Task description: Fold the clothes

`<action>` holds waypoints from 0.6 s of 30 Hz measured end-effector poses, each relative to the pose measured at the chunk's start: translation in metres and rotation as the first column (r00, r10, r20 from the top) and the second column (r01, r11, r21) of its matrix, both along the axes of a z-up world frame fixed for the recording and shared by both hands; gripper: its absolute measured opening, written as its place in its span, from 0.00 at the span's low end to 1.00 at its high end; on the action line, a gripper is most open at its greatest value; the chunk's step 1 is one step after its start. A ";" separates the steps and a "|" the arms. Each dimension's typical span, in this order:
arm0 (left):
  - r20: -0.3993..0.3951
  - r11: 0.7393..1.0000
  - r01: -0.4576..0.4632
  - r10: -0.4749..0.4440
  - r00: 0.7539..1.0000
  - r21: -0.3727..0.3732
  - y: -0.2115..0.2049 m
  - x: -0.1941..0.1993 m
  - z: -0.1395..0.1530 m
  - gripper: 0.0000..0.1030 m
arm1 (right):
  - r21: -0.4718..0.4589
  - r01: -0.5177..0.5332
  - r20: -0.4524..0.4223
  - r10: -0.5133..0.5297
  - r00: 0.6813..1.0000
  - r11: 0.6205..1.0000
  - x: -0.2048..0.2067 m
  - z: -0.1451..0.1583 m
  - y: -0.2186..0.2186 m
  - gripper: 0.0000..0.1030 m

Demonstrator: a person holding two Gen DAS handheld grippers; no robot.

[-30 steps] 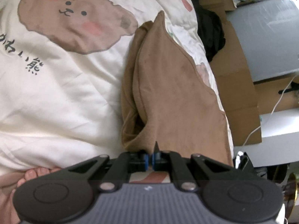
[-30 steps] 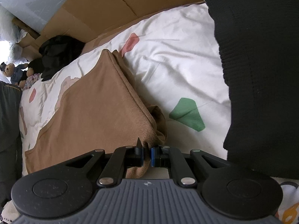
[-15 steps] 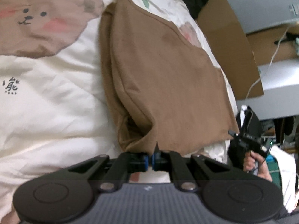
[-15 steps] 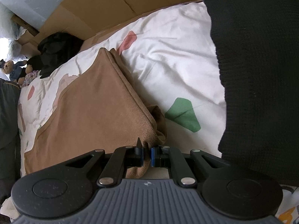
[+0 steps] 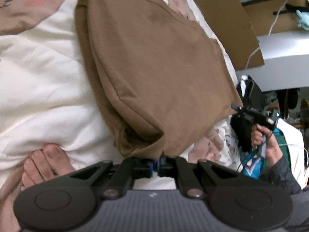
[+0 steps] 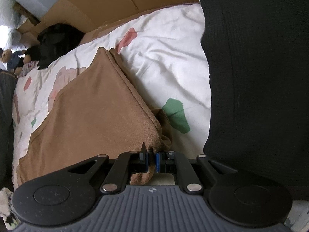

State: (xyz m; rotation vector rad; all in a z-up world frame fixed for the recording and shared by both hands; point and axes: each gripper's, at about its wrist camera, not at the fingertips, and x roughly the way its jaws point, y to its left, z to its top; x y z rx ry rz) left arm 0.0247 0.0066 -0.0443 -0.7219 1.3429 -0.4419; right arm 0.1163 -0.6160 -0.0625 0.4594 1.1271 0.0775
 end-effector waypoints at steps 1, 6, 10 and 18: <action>-0.003 1.000 0.002 -0.002 1.000 0.001 0.001 -0.001 -0.001 0.03 | -0.004 -0.004 0.001 0.004 1.000 1.000 0.000 0.001 0.000 0.07; 0.017 1.000 0.005 -0.005 1.000 0.006 -0.001 0.001 -0.005 0.04 | -0.050 -0.048 0.007 0.049 0.999 0.998 -0.003 -0.001 0.006 0.10; 0.043 1.000 0.000 0.000 0.999 -0.005 -0.005 0.003 -0.001 0.04 | -0.095 -0.071 0.018 0.073 0.997 0.993 -0.010 0.006 0.007 0.15; 0.109 0.999 0.046 -0.047 0.993 0.008 -0.012 0.011 0.017 0.04 | -0.135 -0.055 0.059 0.063 0.996 0.989 -0.031 0.025 -0.004 0.24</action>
